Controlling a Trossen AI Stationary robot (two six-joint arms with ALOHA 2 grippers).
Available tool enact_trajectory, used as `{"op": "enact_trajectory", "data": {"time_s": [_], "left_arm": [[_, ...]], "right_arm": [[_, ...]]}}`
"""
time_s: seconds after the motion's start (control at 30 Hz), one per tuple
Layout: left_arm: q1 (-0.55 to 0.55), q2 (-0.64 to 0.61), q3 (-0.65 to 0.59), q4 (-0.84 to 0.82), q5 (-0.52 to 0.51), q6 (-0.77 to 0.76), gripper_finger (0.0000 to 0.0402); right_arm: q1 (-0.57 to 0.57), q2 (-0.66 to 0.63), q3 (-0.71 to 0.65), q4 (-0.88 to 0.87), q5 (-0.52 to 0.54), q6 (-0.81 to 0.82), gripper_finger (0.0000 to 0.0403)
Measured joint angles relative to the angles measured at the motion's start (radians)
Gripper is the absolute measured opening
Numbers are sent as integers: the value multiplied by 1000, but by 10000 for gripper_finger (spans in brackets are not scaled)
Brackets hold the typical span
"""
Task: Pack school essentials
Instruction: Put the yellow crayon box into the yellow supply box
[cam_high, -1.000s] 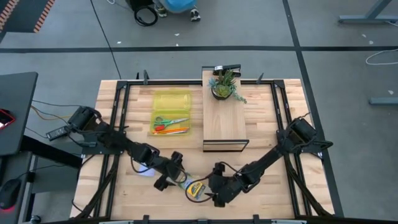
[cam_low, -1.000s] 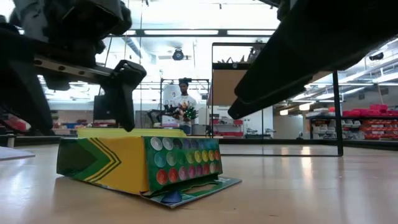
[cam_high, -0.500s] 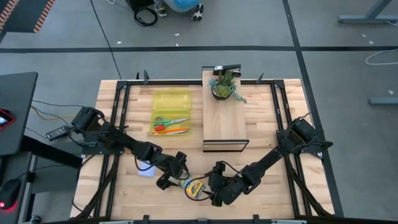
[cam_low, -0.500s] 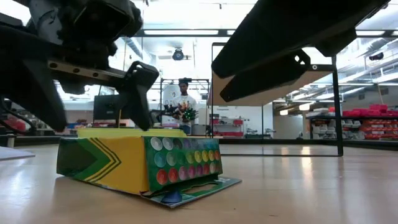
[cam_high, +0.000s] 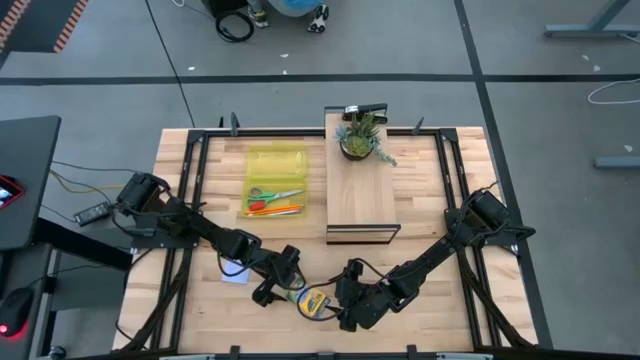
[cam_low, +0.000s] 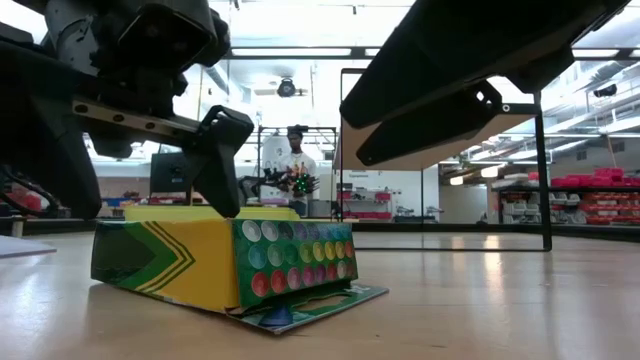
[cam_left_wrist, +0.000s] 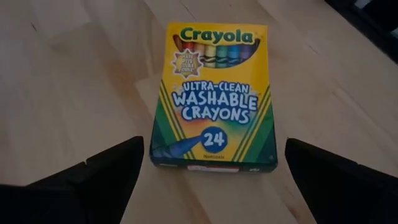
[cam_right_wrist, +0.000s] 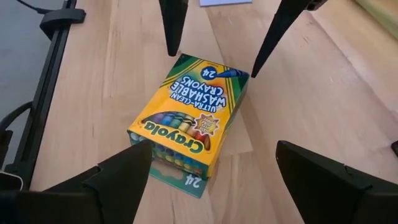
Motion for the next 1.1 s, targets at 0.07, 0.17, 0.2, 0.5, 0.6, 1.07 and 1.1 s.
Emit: {"op": "enact_trajectory", "data": {"time_s": [0.07, 0.17, 0.2, 0.5, 0.6, 1.07, 1.1], "left_arm": [[3, 6, 0, 6, 0, -12, 400], [5, 32, 0, -1, -1, -42, 400], [2, 36, -1, 0, -1, -45, 400], [-30, 48, -1, 29, -51, -33, 400], [-29, 69, -1, 27, -52, -29, 400], [-45, 91, -1, 93, -78, -44, 383], [-45, 95, -1, 95, -78, -45, 377]], "right_arm": [[0, 0, 0, 0, 0, 9, 351], [0, 0, 0, 0, 0, 11, 351], [0, 0, 0, 4, -1, 15, 351], [24, 0, 10, 44, 75, 6, 351], [27, 4, 12, 44, 83, -4, 351], [27, 6, 10, -21, 66, 40, 351], [27, 6, 10, -21, 50, 46, 351]]}}
